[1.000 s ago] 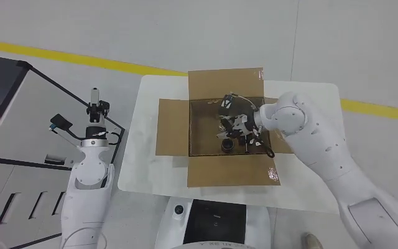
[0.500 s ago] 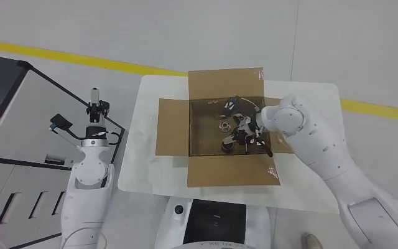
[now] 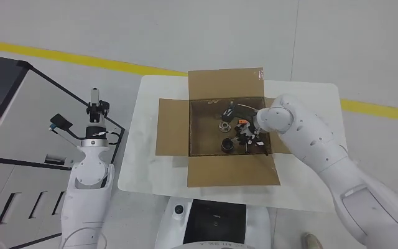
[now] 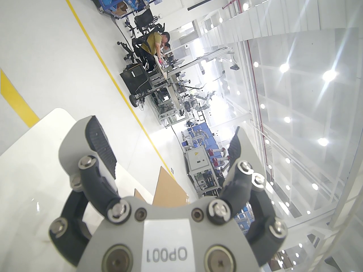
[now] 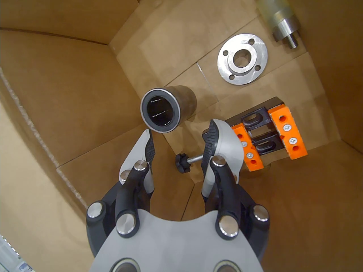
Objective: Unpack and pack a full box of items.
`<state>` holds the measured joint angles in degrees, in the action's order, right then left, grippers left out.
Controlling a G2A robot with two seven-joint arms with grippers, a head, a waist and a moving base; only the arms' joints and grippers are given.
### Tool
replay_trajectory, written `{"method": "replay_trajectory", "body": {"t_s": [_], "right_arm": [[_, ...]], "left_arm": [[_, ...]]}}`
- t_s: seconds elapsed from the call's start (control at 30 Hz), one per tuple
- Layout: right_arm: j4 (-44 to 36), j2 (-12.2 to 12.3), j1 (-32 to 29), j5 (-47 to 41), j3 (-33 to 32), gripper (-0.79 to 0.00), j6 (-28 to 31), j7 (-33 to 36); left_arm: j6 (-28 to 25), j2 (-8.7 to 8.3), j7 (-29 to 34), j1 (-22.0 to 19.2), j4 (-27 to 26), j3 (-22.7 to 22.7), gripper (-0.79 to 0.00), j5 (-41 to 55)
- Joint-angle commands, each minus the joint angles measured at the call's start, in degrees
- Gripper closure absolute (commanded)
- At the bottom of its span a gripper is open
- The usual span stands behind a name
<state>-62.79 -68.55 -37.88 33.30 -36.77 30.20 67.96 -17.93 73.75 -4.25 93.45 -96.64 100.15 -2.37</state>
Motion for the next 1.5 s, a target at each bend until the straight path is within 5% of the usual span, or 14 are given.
{"method": "replay_trajectory", "body": {"t_s": [0.0, 0.63, 0.67, 0.7, 0.73, 0.77, 0.83, 1.07, 1.47], "right_arm": [[0.1, 0.0, 0.1, 0.1, 0.0, -0.329, -0.1, 0.0], [0.1, 0.0, 0.1, 0.1, 0.0, -0.329, -0.1, 0.0], [0.0, -0.1, -0.1, -0.1, 0.1, -0.785, 0.1, -0.5], [-0.4, -0.1, -0.4, -0.7, 0.0, -0.785, 0.8, -1.4], [-0.9, 0.0, -0.8, -2.4, -0.7, -0.474, 2.9, -3.0], [-0.4, 0.4, -0.7, -2.3, -1.7, -0.351, 3.5, -4.3], [-1.2, 0.7, -1.1, -0.4, -2.0, -0.252, 3.4, -5.3], [-1.7, 0.6, -1.6, -0.4, -1.8, -0.323, 4.2, -6.4], [9.0, -3.5, 1.9, -2.8, 4.7, -0.332, 5.7, -6.8]], "left_arm": [[0.0, 0.0, 0.0, 0.0, 0.0, 0.0, -0.785, 0.0], [0.0, 0.0, 0.0, 0.0, 0.0, 0.0, -0.785, 0.0], [0.0, 0.0, 0.0, 0.0, 0.0, 0.0, -0.785, 0.0], [0.0, 0.0, 0.0, 0.0, 0.0, 0.0, -0.785, 0.0], [0.0, 0.0, 0.0, 0.0, 0.0, 0.0, -0.785, 0.0], [0.0, 0.0, 0.0, 0.0, 0.0, 0.0, -0.785, 0.0], [0.0, 0.0, 0.0, 0.0, 0.0, 0.0, -0.785, 0.0], [0.0, 0.0, 0.0, 0.0, 0.0, 0.0, -0.785, 0.0], [0.0, 0.0, 0.0, 0.0, 0.0, 0.0, -0.785, 0.0]]}}
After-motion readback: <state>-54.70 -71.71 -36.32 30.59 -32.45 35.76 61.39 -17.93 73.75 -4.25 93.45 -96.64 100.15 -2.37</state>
